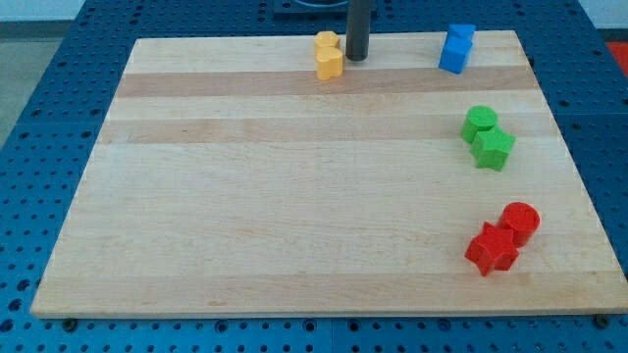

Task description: Push the yellow hexagon towards the top left corner of the board

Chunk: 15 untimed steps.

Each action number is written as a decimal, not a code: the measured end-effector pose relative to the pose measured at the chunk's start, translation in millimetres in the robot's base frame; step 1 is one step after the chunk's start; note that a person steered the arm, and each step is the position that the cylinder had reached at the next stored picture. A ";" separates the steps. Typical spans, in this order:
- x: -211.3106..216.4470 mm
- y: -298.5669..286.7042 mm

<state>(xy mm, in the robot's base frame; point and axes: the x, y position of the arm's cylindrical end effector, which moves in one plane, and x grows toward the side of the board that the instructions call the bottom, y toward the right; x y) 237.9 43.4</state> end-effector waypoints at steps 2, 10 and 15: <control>-0.3 -69.4; -8.6 -148.2; -8.3 -154.8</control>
